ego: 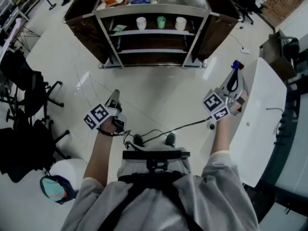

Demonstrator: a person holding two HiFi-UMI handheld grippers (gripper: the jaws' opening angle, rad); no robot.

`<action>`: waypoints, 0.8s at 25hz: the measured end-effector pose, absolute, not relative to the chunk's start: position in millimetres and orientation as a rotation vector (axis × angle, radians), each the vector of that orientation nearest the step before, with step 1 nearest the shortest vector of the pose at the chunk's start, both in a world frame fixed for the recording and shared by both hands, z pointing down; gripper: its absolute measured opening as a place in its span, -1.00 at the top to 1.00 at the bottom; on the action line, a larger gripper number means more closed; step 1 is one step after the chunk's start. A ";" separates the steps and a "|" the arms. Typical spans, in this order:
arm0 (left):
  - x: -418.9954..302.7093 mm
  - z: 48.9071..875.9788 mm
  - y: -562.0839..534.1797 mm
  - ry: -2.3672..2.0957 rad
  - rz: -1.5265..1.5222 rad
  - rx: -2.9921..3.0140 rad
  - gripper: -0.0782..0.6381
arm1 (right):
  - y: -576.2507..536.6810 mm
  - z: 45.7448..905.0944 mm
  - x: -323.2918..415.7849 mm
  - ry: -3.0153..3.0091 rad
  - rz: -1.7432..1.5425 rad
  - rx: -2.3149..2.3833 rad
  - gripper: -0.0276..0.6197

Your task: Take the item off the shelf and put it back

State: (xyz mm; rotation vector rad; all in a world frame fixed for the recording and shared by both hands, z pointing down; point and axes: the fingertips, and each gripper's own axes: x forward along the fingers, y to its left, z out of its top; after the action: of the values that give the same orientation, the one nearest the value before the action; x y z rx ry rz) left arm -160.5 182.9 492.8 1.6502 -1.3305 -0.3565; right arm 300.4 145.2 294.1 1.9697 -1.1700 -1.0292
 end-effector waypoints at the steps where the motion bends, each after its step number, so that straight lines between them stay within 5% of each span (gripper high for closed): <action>1: -163.0 492.5 182.6 -1.358 -0.335 1.667 0.77 | 145.5 304.6 298.8 -1.199 -1.002 1.948 0.89; 20: -197.4 463.1 172.4 -1.871 0.089 2.074 0.77 | 156.8 454.7 212.7 -1.949 -0.258 1.663 0.89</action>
State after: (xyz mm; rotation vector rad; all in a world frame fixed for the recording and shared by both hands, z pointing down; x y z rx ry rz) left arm -197.4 172.4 463.1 2.0738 -1.8708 0.0889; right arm 212.7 156.8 454.7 1.6628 -1.9486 -0.2580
